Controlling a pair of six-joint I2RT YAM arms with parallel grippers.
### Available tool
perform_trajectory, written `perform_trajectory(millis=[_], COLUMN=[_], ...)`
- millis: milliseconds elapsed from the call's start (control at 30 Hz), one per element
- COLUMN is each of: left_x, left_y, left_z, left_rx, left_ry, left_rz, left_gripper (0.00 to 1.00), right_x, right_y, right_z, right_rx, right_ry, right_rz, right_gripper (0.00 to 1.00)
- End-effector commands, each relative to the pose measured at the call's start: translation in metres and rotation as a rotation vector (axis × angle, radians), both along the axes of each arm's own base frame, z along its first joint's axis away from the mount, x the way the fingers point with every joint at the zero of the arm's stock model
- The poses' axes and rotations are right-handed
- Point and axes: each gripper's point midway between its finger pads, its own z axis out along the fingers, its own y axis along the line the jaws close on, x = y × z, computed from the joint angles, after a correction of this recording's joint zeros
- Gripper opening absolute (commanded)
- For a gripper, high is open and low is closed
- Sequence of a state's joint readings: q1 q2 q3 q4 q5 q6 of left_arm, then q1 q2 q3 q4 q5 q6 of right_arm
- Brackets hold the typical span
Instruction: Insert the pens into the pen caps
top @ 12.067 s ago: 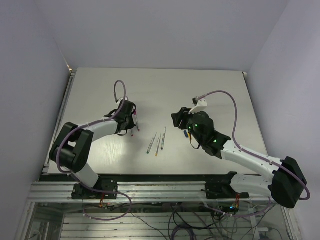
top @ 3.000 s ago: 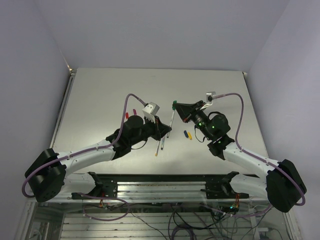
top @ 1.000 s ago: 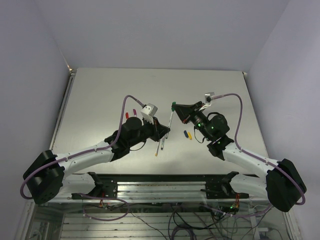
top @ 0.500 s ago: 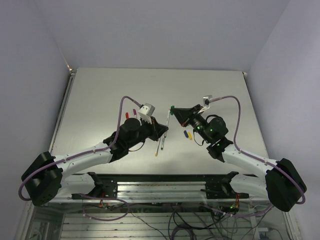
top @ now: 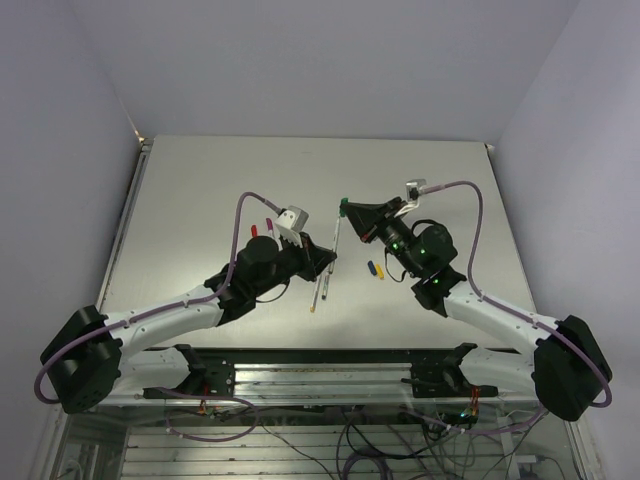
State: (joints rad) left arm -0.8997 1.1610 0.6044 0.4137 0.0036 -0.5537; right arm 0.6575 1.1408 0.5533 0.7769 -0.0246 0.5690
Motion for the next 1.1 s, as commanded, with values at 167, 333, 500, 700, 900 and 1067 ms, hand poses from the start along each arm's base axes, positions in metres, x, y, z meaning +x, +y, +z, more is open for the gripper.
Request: perform_trajectory(millis=[167, 333, 500, 700, 900, 1067], left_x=[-0.004, -0.003, -0.002, -0.002, -0.001, 0.003], left_y=[0.000, 0.001, 0.000, -0.002, 0.000, 0.003], left_z=[0.009, 0.012, 0.014, 0.014, 0.014, 0.017], left_rx=[-0.016, -0.021, -0.024, -0.026, -0.027, -0.043], left_ry=[-0.034, -0.041, -0.044, -0.043, -0.042, -0.050], left_rz=[-0.018, -0.008, -0.010, -0.013, -0.003, 0.025], left_gripper=[0.07, 0.07, 0.07, 0.07, 0.07, 0.07], right_x=[0.001, -0.001, -0.002, -0.003, -0.003, -0.006], right_y=[0.003, 0.005, 0.007, 0.009, 0.009, 0.012], right_z=[0.020, 0.014, 0.008, 0.004, 0.001, -0.004], right_rx=[0.019, 0.020, 0.025, 0.028, 0.026, 0.025], right_ry=[-0.050, -0.034, -0.021, -0.015, -0.008, 0.012], right_rz=[-0.001, 0.015, 0.029, 0.040, 0.041, 0.064], right_gripper=[0.00, 0.00, 0.00, 0.00, 0.00, 0.00])
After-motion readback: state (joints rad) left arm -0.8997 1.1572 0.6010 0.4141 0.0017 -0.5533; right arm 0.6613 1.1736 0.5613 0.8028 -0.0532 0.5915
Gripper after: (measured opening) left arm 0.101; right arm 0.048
